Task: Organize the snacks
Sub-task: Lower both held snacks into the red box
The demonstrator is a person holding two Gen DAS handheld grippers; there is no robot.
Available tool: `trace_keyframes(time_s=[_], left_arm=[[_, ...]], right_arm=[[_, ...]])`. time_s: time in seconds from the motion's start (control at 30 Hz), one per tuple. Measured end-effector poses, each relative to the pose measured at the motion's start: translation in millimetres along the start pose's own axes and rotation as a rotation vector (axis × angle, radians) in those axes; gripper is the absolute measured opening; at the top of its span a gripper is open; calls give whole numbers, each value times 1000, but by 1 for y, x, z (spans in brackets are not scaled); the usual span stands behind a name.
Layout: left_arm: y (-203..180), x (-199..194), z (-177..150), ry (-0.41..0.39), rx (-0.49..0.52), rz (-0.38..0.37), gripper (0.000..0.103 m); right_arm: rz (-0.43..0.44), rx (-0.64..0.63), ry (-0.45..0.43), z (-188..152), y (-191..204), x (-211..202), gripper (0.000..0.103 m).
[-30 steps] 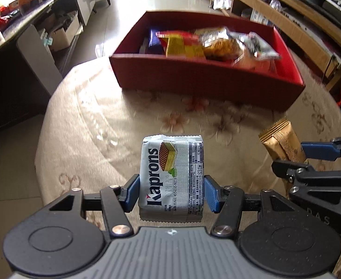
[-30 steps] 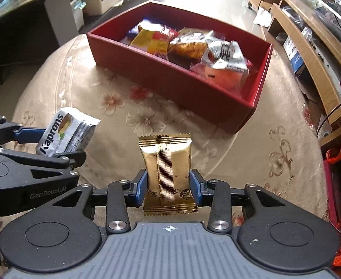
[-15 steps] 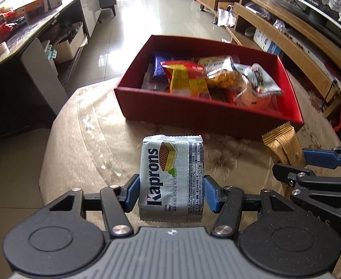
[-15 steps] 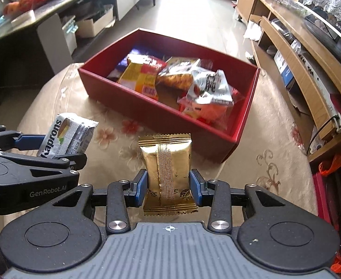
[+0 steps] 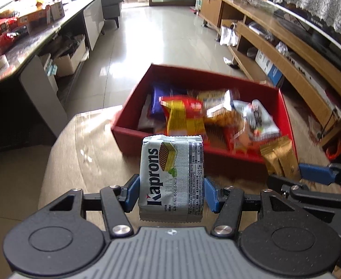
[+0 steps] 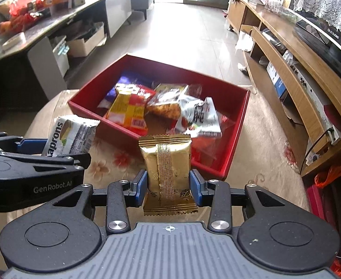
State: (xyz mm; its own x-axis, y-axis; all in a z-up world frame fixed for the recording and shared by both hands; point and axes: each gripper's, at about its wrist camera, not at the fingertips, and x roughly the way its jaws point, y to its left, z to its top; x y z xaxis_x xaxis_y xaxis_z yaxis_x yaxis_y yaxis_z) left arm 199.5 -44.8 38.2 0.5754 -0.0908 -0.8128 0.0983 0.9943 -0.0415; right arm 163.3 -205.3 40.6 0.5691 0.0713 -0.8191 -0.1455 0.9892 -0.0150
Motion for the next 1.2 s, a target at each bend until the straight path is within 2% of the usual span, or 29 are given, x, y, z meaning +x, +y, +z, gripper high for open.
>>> trace_keyframes(time_s=[0.37,1.2], left_arm=[[-8,9,35,-49,-30,-3,53],[-23,61,69,-36,-11,42,53]], right_arm=[[7,62,-31,27,-15,9,47],[2,113,-39,58,-34,49,47]])
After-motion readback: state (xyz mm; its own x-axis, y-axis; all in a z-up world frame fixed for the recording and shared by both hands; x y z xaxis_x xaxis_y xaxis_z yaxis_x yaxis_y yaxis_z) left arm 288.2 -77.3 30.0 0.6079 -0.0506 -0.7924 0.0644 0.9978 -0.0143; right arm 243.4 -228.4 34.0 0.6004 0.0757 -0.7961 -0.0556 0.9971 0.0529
